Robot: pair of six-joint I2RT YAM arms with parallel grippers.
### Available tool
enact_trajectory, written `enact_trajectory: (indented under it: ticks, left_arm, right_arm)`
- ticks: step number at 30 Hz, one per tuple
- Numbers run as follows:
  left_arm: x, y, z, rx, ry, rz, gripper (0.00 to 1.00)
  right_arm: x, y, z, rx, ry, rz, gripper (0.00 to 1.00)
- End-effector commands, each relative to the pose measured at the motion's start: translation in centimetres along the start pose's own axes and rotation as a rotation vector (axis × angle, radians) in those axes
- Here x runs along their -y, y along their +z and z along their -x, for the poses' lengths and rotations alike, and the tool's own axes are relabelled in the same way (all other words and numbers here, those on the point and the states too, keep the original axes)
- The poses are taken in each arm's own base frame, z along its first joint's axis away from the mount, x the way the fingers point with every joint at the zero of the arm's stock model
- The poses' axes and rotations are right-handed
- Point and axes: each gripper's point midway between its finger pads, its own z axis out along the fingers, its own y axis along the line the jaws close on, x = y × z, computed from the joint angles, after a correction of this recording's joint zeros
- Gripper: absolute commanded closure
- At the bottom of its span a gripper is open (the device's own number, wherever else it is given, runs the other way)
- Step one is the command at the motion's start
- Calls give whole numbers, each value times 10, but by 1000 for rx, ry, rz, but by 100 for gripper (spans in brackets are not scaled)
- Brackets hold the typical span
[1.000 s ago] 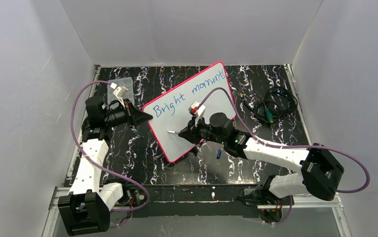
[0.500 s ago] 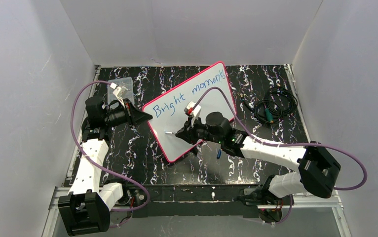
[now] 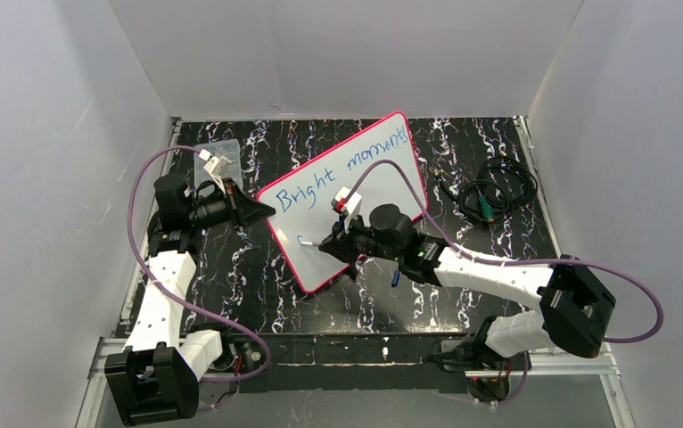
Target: Write a sentence on the whiteboard
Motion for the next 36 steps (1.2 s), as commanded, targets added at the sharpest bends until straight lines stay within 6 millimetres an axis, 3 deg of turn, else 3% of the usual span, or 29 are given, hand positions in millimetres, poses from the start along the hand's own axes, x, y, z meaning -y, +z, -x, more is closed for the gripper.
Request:
enact_trajectory:
  ticks: [1, 14, 30, 36]
  left_arm:
    - [12, -3, 11, 30, 86, -39, 100]
    - [12, -3, 11, 30, 86, -40, 100]
    - [13, -3, 11, 31, 87, -40, 100]
    - [13, -3, 11, 31, 89, -40, 100]
  right_arm:
    - [9, -3, 13, 27, -36, -53, 99]
    - [11, -8, 52, 164, -41, -87, 99]
    - [10, -9, 14, 44, -20, -71, 99]
    - [12, -10, 14, 42, -21, -83, 99]
